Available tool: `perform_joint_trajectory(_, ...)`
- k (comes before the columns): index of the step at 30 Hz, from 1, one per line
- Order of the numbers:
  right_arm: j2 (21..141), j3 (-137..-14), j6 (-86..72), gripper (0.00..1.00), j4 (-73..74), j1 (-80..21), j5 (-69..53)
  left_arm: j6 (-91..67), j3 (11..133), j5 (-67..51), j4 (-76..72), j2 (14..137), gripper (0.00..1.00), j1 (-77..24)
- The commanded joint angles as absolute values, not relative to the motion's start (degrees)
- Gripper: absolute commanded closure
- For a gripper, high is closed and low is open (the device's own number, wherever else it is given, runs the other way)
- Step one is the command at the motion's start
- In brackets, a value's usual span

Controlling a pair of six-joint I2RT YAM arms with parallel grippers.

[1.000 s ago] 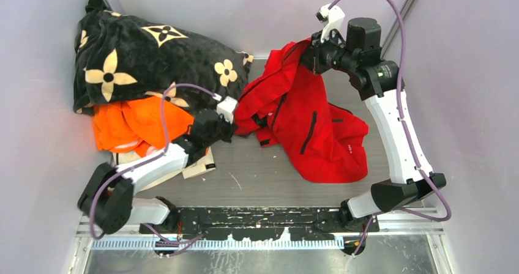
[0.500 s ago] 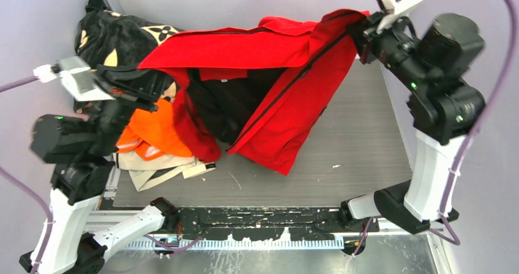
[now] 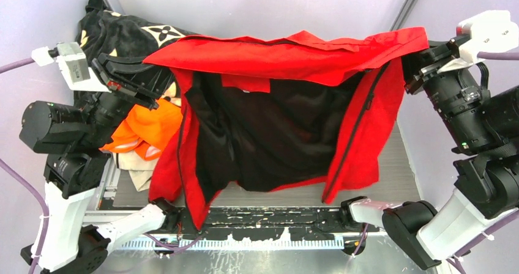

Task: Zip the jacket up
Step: Flatten out the jacket at the center of the board.

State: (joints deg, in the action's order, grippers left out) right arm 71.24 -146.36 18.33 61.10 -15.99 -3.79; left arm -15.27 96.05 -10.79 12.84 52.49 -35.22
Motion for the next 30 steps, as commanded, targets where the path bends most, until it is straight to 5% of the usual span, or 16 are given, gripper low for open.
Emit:
perform_joint_trajectory(1,73.24,-144.92,19.75,0.99,56.59,-15.71,1.34,-16.08,98.69,-11.31,8.87,53.99,1.00,-35.05)
perform_joint_trajectory(12,79.10,-112.92,22.66,0.99,36.31,-15.17,12.00,-13.51,97.32,9.29,6.16,77.38,1.00,-33.22)
perform_joint_trajectory(17,94.39,-113.08,16.06,0.97,24.55,-12.45,16.46,-29.04,114.61,18.31,15.95,102.12,1.00,-26.18)
perform_joint_trajectory(18,98.21,-115.44,13.87,0.90,24.49,-11.58,16.83,-30.78,122.61,21.21,22.92,109.04,0.99,-25.79)
perform_joint_trajectory(19,101.99,-117.97,12.21,0.78,25.31,-10.72,17.22,-32.72,133.22,22.79,30.29,115.47,0.90,-25.50)
perform_joint_trajectory(21,108.47,-123.89,9.52,0.57,29.42,-9.04,15.30,-33.68,151.32,21.09,40.57,127.86,0.55,-25.25)
perform_joint_trajectory(23,111.51,-126.24,7.07,0.35,33.82,-7.35,10.83,-32.94,145.83,18.93,34.73,125.90,0.17,-25.29)
perform_joint_trajectory(24,110.98,-124.84,6.50,0.26,34.36,-6.52,8.52,-30.81,140.95,18.71,31.15,122.99,0.07,-25.38)
perform_joint_trajectory(27,105.46,-115.66,6.82,0.06,32.70,-5.13,3.16,-23.45,130.15,19.81,25.08,114.47,0.02,-25.33)
perform_joint_trajectory(30,98.91,-106.94,7.38,0.00,32.74,-4.71,-5.09,-16.37,120.30,14.39,22.65,105.24,0.01,-25.31)
